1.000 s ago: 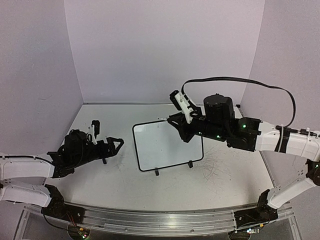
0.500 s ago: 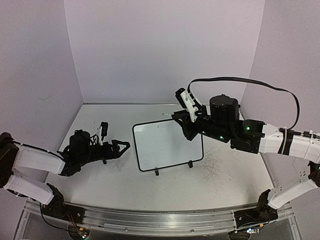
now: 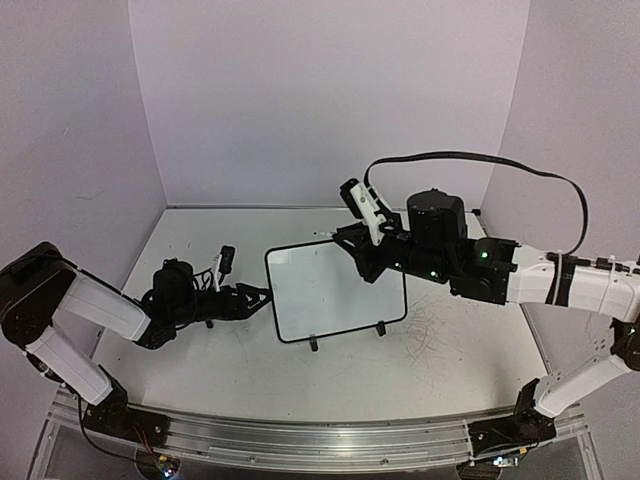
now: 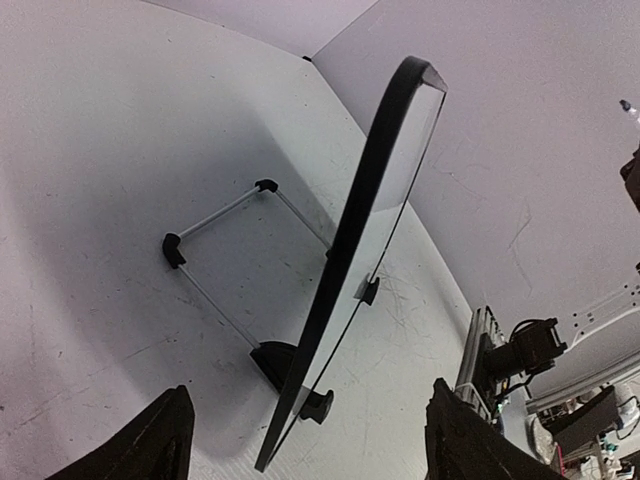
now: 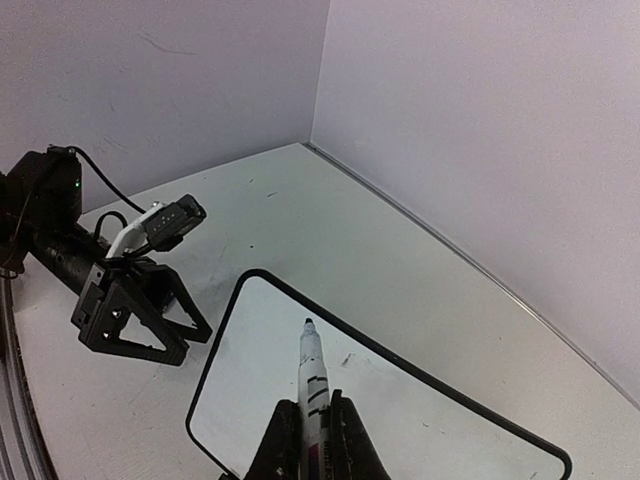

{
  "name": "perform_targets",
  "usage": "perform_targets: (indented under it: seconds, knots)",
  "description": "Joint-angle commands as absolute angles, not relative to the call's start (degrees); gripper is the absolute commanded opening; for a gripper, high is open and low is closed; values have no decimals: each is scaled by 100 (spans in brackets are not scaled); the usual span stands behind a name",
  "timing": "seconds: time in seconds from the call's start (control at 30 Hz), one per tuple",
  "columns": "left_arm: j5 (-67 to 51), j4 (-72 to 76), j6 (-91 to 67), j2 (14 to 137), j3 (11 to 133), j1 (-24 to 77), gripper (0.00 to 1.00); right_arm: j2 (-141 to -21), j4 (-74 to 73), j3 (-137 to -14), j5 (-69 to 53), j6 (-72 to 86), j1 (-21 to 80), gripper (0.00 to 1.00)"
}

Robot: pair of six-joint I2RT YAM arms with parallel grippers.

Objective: Write a sentence on the whiteboard
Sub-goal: Hold the whiteboard at the center of the board.

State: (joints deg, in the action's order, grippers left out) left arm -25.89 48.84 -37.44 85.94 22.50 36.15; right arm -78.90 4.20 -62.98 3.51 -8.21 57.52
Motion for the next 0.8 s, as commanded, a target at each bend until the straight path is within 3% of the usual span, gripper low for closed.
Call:
perform_targets:
  seconds: [0.0, 0.33, 0.77]
  knots:
    - [-2965, 5647, -3811, 8773, 2331, 3581, 78, -8315, 678, -6708, 2, -716, 5767, 0]
    - [-3009, 5842, -3638, 9166, 2562, 3416, 51, -8945, 818, -6942, -284, -1016, 5991, 0]
    - [-3516, 6597, -3636, 9973, 2845, 3360, 34, -9391, 1245, -6944, -48, -1239, 6108, 0]
